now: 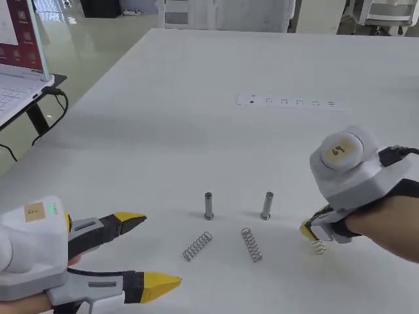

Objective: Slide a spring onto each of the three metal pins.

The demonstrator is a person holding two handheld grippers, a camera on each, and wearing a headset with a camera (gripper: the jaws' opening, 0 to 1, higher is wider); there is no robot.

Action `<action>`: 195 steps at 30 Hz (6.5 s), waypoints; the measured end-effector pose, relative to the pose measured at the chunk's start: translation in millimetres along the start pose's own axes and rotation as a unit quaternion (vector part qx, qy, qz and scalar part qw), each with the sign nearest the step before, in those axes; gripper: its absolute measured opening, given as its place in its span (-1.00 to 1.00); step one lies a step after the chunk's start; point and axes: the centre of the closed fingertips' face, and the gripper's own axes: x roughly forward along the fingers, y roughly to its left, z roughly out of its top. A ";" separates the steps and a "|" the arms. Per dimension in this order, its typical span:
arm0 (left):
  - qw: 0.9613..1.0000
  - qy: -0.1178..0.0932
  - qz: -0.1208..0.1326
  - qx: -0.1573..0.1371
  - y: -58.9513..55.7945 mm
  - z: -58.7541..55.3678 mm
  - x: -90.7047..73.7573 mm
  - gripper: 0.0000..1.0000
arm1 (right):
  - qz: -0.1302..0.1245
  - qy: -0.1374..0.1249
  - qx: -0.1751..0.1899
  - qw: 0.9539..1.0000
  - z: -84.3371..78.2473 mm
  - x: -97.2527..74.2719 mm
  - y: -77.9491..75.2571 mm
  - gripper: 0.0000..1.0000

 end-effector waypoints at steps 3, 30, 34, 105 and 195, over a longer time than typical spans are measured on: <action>1.000 0.000 -0.001 0.001 -0.4 0.7 -0.2 0.36 | -0.002 -0.007 0.000 1.000 1.3 -3.1 -0.2 -0.83; 1.000 -0.006 0.008 0.004 3.3 5.7 -5.3 0.36 | -0.002 -0.100 0.018 0.995 23.4 -35.7 -2.0 -0.84; 1.000 -0.006 0.008 0.004 3.5 5.7 -5.2 0.36 | -0.009 -0.122 0.012 0.992 29.9 -45.2 -4.0 -0.84; 1.000 -0.002 0.008 0.001 5.3 2.5 -3.9 0.36 | -0.055 -0.190 0.075 0.977 22.9 -69.7 -60.4 -0.85; 1.000 -0.002 0.005 0.002 1.7 2.7 -3.5 0.35 | -0.030 -0.162 0.073 0.984 -24.4 -26.6 -42.7 -0.56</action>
